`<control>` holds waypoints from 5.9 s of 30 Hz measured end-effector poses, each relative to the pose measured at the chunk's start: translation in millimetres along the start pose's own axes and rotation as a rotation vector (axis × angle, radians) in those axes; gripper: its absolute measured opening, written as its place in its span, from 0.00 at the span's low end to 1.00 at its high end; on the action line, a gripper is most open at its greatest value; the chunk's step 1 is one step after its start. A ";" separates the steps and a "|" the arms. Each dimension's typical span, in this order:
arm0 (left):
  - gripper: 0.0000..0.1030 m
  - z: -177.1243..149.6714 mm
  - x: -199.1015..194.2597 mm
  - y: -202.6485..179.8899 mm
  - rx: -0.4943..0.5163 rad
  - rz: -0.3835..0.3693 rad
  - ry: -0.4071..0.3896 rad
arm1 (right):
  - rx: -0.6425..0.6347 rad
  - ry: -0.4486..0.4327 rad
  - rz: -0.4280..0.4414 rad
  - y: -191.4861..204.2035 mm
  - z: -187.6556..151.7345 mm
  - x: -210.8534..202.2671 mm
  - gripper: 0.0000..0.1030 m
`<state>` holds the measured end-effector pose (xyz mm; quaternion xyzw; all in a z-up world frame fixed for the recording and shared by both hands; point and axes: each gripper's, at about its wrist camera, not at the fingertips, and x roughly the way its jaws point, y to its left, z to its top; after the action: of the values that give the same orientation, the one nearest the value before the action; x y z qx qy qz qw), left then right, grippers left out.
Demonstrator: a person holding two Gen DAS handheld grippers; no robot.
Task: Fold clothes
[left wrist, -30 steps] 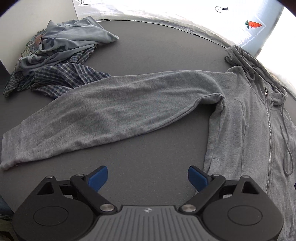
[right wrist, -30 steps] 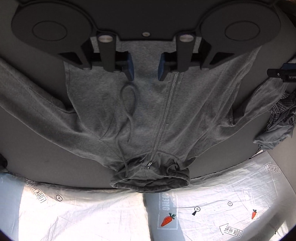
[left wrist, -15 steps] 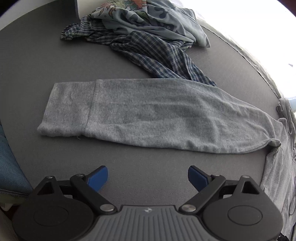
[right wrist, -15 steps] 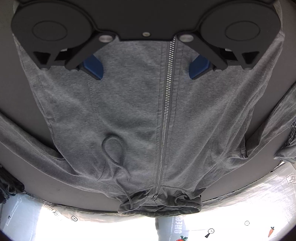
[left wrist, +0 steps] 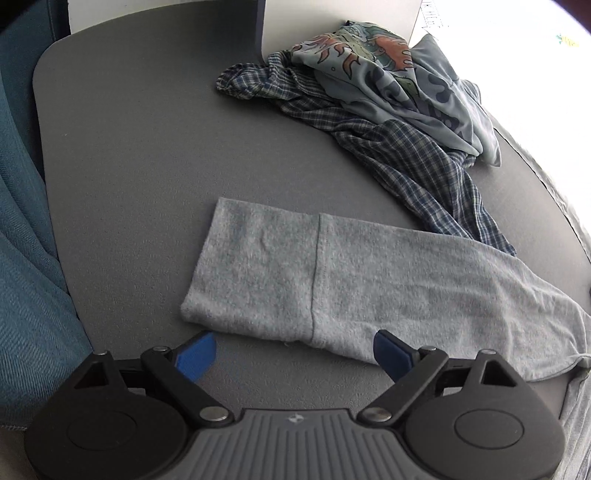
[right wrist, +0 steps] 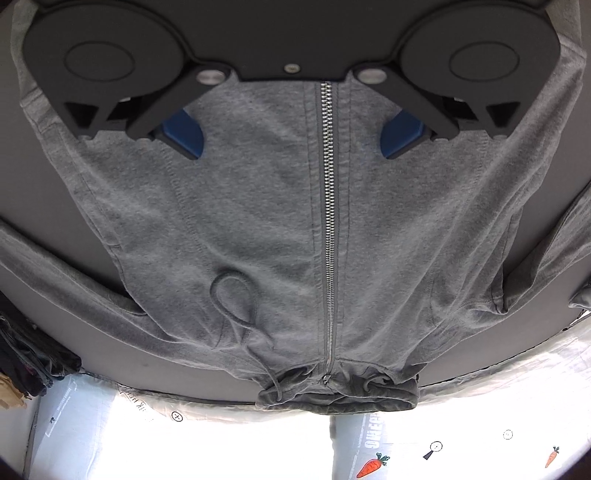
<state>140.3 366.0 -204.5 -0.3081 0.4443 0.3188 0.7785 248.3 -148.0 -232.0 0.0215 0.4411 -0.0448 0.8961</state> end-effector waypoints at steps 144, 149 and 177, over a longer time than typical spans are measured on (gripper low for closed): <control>0.81 -99.7 19.7 -369.3 0.586 -0.046 0.014 | 0.740 -0.057 0.122 -355.8 118.1 86.6 0.36; 0.81 -81.3 -1.9 -358.0 0.471 -0.211 0.025 | 0.749 -0.046 0.136 -357.5 116.9 92.4 0.18; 0.30 -33.6 103.4 -431.0 0.042 -0.558 0.205 | 0.668 0.020 0.033 -347.5 138.0 101.3 0.16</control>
<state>497.1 101.7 -225.7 -0.4328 0.4252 0.0507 0.7933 384.1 -510.8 -227.7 0.3215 0.4106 -0.1720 0.8357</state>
